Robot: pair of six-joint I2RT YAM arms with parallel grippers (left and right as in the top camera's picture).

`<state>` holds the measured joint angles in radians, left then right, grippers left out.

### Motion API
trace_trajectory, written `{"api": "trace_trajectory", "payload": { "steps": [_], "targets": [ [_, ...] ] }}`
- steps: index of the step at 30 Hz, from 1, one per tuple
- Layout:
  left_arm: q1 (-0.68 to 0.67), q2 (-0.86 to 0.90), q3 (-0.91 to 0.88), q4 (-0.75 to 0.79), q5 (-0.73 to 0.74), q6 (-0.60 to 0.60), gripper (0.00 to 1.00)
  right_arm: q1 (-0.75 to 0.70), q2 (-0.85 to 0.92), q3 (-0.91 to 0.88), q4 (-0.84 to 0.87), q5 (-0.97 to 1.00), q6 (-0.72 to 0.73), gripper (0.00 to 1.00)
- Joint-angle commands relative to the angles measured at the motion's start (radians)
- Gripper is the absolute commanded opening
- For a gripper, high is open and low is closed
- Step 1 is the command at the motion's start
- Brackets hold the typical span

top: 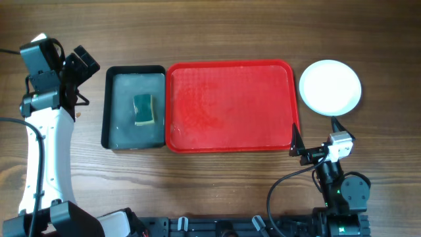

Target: Clean dirty plates on tray and stack at the side

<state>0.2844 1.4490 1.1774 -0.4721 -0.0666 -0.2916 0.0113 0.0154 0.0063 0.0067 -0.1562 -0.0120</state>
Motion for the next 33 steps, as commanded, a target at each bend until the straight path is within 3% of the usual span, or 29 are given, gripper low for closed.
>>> {"api": "trace_trajectory", "payload": {
  "steps": [1,10,14,19,23,30,33],
  "targets": [
    [-0.016,-0.065,0.005,-0.022,-0.010,-0.008,1.00,-0.005,-0.012,-0.001,0.003,0.010,0.012,1.00],
    [-0.349,-0.564,0.005,-0.100,-0.081,0.052,1.00,-0.005,-0.012,-0.001,0.003,0.010,0.012,1.00],
    [-0.357,-0.760,0.005,-0.189,-0.080,0.052,1.00,-0.005,-0.012,-0.001,0.003,0.010,0.012,1.00],
    [-0.347,-0.999,0.005,-0.451,-0.077,0.047,1.00,-0.005,-0.012,-0.001,0.003,0.010,0.012,1.00],
    [-0.347,-1.154,0.000,-0.575,-0.058,0.048,1.00,-0.005,-0.012,-0.001,0.003,0.010,0.012,1.00],
    [-0.347,-1.374,-0.202,-0.599,-0.053,0.043,1.00,-0.005,-0.012,-0.001,0.003,0.010,0.012,1.00],
    [-0.347,-1.435,-0.315,-0.597,-0.053,-0.020,1.00,-0.005,-0.012,-0.001,0.003,0.010,0.012,1.00]
  ]
}}
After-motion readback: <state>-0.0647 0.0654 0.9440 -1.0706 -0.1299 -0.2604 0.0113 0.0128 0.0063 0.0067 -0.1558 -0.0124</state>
